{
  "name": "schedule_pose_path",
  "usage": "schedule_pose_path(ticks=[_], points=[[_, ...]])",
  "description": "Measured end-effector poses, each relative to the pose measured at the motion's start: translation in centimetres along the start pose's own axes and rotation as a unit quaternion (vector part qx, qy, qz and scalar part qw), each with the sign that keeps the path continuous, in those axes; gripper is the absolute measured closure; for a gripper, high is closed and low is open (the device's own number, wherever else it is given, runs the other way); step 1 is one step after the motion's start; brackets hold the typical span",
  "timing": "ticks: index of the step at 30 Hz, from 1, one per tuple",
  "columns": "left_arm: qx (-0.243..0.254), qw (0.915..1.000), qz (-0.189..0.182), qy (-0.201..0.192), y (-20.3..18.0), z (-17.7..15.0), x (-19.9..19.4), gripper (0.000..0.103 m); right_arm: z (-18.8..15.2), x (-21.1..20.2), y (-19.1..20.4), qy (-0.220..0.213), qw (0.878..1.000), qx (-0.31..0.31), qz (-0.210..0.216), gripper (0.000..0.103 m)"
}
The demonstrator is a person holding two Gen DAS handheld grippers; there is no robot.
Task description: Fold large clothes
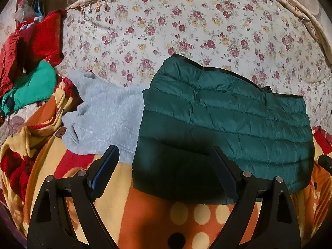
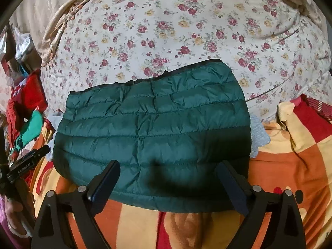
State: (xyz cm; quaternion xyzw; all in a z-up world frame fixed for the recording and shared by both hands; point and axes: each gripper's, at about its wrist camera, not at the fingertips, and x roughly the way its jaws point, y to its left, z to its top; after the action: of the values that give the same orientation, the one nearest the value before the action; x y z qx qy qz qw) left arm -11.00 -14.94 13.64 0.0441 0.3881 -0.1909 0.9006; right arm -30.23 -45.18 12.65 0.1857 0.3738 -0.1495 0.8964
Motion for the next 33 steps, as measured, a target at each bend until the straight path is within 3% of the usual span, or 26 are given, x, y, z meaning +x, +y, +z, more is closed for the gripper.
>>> schedule_pose_path(ticks=[18, 22, 33], points=[[-0.008, 0.9997, 0.008, 0.024, 0.4, 0.1, 3.2, 0.014, 0.1, 2.6, -2.3, 0.022, 0.999, 0.017, -0.019, 0.008], [-0.012, 0.9994, 0.011, 0.029, 0.6, 0.3, 4.1, 0.014, 0.2, 3.3, -3.2, 0.025, 0.999, 0.024, -0.025, 0.003], [-0.03, 0.999, -0.002, 0.034, 1.1, 1.4, 6.3, 0.014, 1.1, 5.5, -6.2, 0.031, 0.998, 0.047, -0.041, 0.001]])
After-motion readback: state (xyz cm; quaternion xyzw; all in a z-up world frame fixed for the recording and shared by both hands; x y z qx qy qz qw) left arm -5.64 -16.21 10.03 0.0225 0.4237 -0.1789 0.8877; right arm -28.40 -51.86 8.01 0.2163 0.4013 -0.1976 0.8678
